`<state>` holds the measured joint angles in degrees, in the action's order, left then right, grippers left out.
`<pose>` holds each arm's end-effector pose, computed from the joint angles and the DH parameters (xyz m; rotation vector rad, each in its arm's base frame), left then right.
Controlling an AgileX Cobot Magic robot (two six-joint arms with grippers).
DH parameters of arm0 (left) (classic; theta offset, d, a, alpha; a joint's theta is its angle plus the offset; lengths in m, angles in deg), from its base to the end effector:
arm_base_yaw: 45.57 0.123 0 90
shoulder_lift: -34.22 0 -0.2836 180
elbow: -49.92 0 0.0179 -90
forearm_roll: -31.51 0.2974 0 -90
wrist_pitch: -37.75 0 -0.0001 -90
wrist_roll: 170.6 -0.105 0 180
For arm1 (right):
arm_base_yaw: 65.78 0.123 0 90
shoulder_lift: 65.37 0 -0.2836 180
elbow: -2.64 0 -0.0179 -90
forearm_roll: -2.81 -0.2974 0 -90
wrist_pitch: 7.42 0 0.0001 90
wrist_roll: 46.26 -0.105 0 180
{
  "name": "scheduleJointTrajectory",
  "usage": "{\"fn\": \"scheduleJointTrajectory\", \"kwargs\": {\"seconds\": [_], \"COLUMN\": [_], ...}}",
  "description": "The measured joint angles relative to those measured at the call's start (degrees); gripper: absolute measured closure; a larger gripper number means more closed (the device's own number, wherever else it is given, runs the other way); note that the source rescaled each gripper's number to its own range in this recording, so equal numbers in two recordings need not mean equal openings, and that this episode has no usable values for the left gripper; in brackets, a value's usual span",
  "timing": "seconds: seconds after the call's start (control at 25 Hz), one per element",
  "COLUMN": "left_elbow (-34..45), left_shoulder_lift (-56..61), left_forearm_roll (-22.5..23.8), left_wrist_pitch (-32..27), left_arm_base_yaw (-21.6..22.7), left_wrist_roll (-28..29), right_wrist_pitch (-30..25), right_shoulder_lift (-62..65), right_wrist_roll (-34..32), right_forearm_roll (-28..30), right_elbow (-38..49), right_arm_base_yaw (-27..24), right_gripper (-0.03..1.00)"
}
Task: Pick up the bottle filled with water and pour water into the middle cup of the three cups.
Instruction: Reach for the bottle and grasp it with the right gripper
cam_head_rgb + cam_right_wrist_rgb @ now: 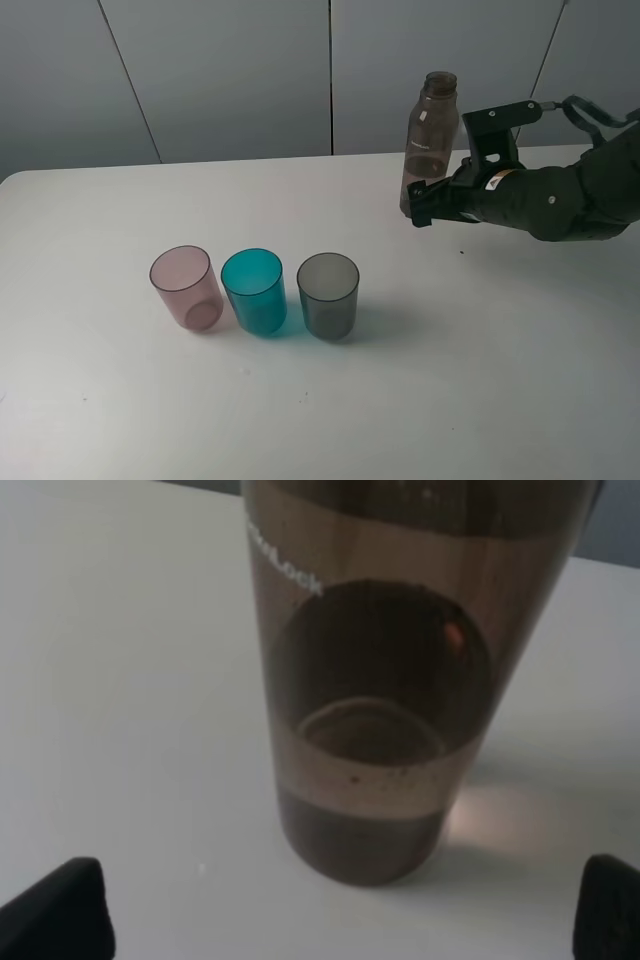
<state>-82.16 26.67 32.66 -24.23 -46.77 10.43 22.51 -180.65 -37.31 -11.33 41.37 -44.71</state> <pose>0.0469 0.0009 0.2951 0.0017 2.0497 -0.0002 0.3340 0.1150 0.0603 -0.2660 2.1594 0.1104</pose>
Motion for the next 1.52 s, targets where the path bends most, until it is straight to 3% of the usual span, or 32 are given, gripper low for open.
{"fn": "scheduleJointTrajectory", "kwargs": {"seconds": [0.16,0.4,1.16,1.52], "left_elbow": [0.0,0.0,0.0,0.0], "left_shoulder_lift": [0.0,0.0,0.0,0.0], "left_forearm_roll": [0.0,0.0,0.0,0.0], "left_wrist_pitch": [0.0,0.0,0.0,0.0], "left_arm_base_yaw": [0.0,0.0,0.0,0.0], "left_wrist_roll": [-0.1,-0.1,0.1,0.1], "right_wrist_pitch": [8.6,14.7,15.9,20.1], "right_shoulder_lift": [-3.0,-5.8,-13.8,-16.1], "right_wrist_roll": [-2.9,-3.5,-3.6,-4.4], "right_forearm_roll": [0.0,0.0,0.2,0.5], "right_elbow": [0.0,-0.1,-11.0,-11.9], "right_arm_base_yaw": [0.0,0.0,0.0,-0.5], "right_gripper": [-0.03,-0.03,-0.03,-0.03]}}
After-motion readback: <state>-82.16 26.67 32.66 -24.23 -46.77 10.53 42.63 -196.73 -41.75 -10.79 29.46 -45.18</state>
